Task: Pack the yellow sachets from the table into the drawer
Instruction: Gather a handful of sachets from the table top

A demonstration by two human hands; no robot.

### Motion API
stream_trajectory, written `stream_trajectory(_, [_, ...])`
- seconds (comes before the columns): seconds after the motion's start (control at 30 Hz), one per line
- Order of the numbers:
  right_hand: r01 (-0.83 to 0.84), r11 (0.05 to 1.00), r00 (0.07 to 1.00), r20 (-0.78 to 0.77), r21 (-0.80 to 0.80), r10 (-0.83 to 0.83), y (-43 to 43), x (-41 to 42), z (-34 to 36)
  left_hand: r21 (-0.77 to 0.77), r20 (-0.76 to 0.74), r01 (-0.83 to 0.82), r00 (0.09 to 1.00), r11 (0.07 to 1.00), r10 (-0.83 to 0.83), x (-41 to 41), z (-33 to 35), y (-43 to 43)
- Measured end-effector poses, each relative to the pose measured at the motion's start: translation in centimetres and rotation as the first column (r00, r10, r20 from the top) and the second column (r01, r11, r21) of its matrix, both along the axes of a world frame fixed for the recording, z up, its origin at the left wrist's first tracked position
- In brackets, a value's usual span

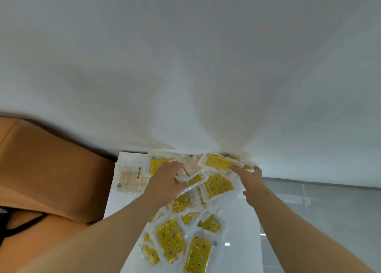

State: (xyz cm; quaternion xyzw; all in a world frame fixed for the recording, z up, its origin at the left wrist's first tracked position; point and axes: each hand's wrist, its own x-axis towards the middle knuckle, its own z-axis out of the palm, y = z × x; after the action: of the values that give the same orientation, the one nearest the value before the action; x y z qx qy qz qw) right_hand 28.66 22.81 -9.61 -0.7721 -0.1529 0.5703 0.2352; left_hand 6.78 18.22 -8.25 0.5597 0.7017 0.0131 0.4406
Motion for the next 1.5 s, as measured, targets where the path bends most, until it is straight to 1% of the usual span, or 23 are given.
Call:
stream_trajectory(0.07, [-0.006, 1.000, 1.000, -0.005, 0.002, 0.006, 0.9, 0.2, -1.5, -0.038, -0.077, 0.184, 0.979, 0.982, -0.186, 0.1, -1.2, 1.1])
stream_trajectory(0.13, [0.009, 1.000, 0.999, 0.039, -0.007, -0.008, 1.5, 0.2, -2.5, -0.090, -0.145, 0.273, 0.948, 0.958, -0.284, 0.3, -2.3, 1.8])
stream_trajectory(0.23, [0.034, 0.999, 0.992, 0.123, -0.008, -0.033, 2.2, 0.2, -4.1, -0.152, -0.250, 0.229, 0.932, 0.962, -0.261, 0.8, -4.0, 2.0])
stream_trajectory(0.3, [0.006, 0.999, 0.997, 0.083, 0.046, -0.010, 2.5, 0.1, -4.8, -0.171, -0.327, 0.199, 0.913, 0.965, -0.246, 1.2, -4.7, 1.8])
stream_trajectory(0.37, [-0.107, 0.994, 0.992, 0.067, 0.035, 0.104, 2.4, -0.1, -4.8, -0.164, -0.375, 0.205, 0.892, 0.965, -0.253, 1.5, -5.1, 1.6])
stream_trajectory(0.47, [-0.369, 0.928, 0.894, 0.255, -0.047, 0.368, 1.6, -0.9, -4.1, -0.076, -0.443, 0.282, 0.850, 0.956, -0.286, 1.5, -5.1, 1.2])
stream_trajectory(0.5, [-0.411, 0.911, 0.871, 0.280, -0.036, 0.404, 1.2, -1.3, -3.8, -0.037, -0.472, 0.325, 0.828, 0.945, -0.304, 1.3, -5.1, 1.0])
stream_trajectory(0.57, [-0.461, 0.887, 0.859, 0.260, 0.016, 0.441, 0.1, -2.3, -3.1, 0.014, -0.511, 0.399, 0.791, 0.917, -0.337, 1.0, -4.7, 0.4])
stream_trajectory(0.63, [-0.423, 0.902, 0.896, 0.185, 0.087, 0.403, -1.5, -2.8, -2.5, 0.048, -0.523, 0.441, 0.776, 0.896, -0.353, 0.6, -4.1, -0.3])
stream_trajectory(0.7, [-0.289, 0.950, 0.955, 0.110, 0.119, 0.276, -3.3, -3.0, -2.1, 0.072, -0.524, 0.483, 0.763, 0.873, -0.379, 0.5, -3.1, -0.8])
stream_trajectory(0.73, [-0.214, 0.971, 0.975, 0.086, 0.110, 0.205, -4.2, -2.9, -2.1, 0.075, -0.502, 0.472, 0.779, 0.878, -0.376, 0.3, -2.6, -1.2])
stream_trajectory(0.8, [-0.114, 0.991, 0.992, 0.060, 0.068, 0.110, -5.9, -2.7, -2.3, 0.061, -0.395, 0.323, 0.877, 0.944, -0.274, -0.3, -2.4, -2.0])
stream_trajectory(0.87, [-0.099, 0.995, 0.995, 0.035, 0.010, 0.098, -7.0, -2.4, -2.7, 0.012, -0.210, 0.043, 0.977, 0.999, -0.039, -1.5, -3.0, -3.1])
stream_trajectory(0.9, [-0.100, 0.995, 0.995, 0.014, -0.022, 0.100, -7.3, -2.4, -2.8, -0.040, -0.137, -0.093, 0.987, 0.995, 0.087, -2.0, -3.3, -3.6])
stream_trajectory(0.97, [-0.139, 0.988, 0.989, 0.033, -0.067, 0.142, -7.6, -2.4, -3.1, -0.139, -0.089, -0.253, 0.966, 0.957, 0.243, -2.7, -3.4, -4.5])
stream_trajectory(1.07, [-0.237, 0.967, 0.930, 0.266, -0.095, 0.254, -6.8, -2.6, -3.6, -0.143, -0.195, -0.361, 0.923, 0.922, 0.331, -2.7, -3.1, -4.7])
stream_trajectory(1.1, [-0.248, 0.966, 0.921, 0.291, -0.073, 0.259, -6.4, -2.7, -3.6, -0.134, -0.204, -0.434, 0.892, 0.891, 0.404, -2.7, -3.3, -4.5])
stream_trajectory(1.17, [-0.258, 0.966, 0.942, 0.221, 0.003, 0.251, -5.6, -2.9, -3.8, -0.155, -0.149, -0.626, 0.779, 0.764, 0.609, -2.6, -3.5, -4.0])
stream_trajectory(1.2, [-0.284, 0.958, 0.946, 0.172, 0.032, 0.274, -5.3, -3.0, -3.7, -0.163, -0.121, -0.676, 0.737, 0.719, 0.665, -2.4, -3.6, -3.7])
stream_trajectory(1.27, [-0.396, 0.917, 0.913, 0.120, 0.044, 0.389, -5.1, -3.5, -4.1, -0.205, -0.129, -0.662, 0.748, 0.721, 0.651, -2.0, -3.9, -3.1])
stream_trajectory(1.33, [-0.510, 0.860, 0.853, 0.143, 0.022, 0.502, -5.2, -3.7, -4.7, -0.234, -0.169, -0.605, 0.796, 0.761, 0.581, -1.9, -4.1, -2.7])
stream_trajectory(1.4, [-0.558, 0.830, 0.813, 0.188, -0.020, 0.551, -5.6, -4.1, -5.0, -0.224, -0.190, -0.548, 0.835, 0.806, 0.516, -2.5, -5.0, -2.9])
stream_trajectory(1.5, [-0.586, 0.808, 0.746, 0.349, -0.058, 0.566, -6.1, -4.5, -4.7, -0.209, -0.157, -0.530, 0.848, 0.822, 0.507, -3.3, -5.3, -3.5])
